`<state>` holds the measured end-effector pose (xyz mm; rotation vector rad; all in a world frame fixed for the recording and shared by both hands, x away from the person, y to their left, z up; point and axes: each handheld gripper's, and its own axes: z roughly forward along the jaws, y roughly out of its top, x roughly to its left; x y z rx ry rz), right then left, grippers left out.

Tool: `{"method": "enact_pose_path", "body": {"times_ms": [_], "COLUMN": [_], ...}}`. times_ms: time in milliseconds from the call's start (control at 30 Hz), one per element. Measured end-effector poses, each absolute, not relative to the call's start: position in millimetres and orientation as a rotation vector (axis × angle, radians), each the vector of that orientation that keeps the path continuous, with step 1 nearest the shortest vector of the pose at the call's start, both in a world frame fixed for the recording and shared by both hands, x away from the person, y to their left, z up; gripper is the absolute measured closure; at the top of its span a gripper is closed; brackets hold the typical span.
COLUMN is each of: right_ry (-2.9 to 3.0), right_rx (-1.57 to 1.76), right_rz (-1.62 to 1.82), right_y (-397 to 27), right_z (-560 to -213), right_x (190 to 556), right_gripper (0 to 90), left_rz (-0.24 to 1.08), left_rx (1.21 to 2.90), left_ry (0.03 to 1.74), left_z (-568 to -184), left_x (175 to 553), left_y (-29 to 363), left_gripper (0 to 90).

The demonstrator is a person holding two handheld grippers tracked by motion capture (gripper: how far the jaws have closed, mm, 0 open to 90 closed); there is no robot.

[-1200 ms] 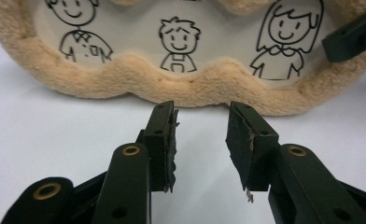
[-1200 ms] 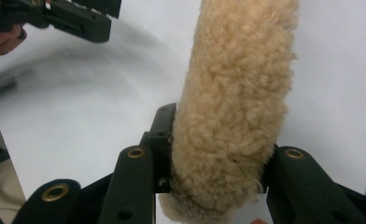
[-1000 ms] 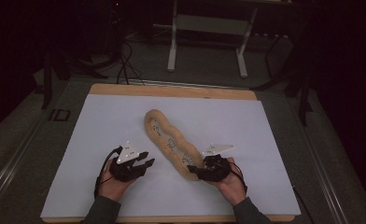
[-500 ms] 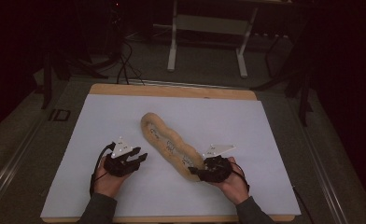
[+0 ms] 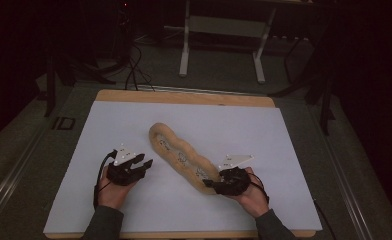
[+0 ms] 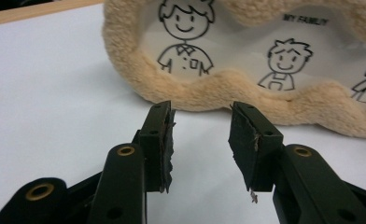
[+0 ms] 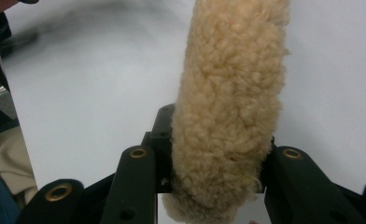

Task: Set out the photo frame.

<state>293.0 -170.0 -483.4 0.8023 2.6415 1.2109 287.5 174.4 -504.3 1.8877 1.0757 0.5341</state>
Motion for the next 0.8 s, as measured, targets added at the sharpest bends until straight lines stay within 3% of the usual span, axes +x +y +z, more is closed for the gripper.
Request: {"method": "enact_pose_path", "body": {"times_ms": [800], "right_ry": [2.605], "right_rx": [0.703], "right_rz": [1.087], "right_y": [-180.3], "right_z": [-479.7], "right_x": [299.2], "right_gripper": [60.4], "left_rz": [0.577], "left_rx": [1.901], "left_ry": [1.111], "left_z": [-506.1], "left_x": [294.0], "left_y": [174.5], "left_gripper": [57.8]}}
